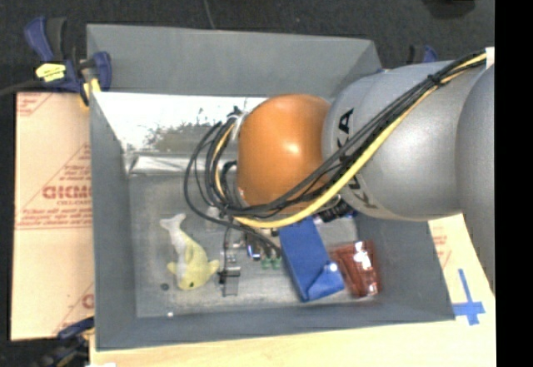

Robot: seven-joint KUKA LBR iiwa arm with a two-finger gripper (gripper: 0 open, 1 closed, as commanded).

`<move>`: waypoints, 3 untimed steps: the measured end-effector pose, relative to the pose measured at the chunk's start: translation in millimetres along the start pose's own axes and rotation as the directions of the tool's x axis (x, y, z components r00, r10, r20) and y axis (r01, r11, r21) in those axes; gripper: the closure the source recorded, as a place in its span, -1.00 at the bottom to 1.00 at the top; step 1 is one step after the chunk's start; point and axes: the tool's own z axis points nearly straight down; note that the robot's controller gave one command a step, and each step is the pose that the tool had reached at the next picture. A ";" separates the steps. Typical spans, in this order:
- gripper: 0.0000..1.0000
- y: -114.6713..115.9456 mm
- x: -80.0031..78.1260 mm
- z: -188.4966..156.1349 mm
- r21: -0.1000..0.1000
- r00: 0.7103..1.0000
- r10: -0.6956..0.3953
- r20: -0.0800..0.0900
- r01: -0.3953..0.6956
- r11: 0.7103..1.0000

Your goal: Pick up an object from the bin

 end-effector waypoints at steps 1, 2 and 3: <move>-1.00 -1.0 -1.7 -4.6 -0.002 1.000 0.005 0.008 -0.005 1.000; -1.00 -2.1 -0.7 49.7 0.000 0.989 -0.146 0.009 0.146 0.989; -1.00 -4.4 1.4 67.3 -0.002 0.996 0.087 0.006 -0.087 0.996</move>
Offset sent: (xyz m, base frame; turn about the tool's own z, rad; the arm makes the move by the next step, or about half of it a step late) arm -0.0031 -0.0028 -0.1199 -0.3360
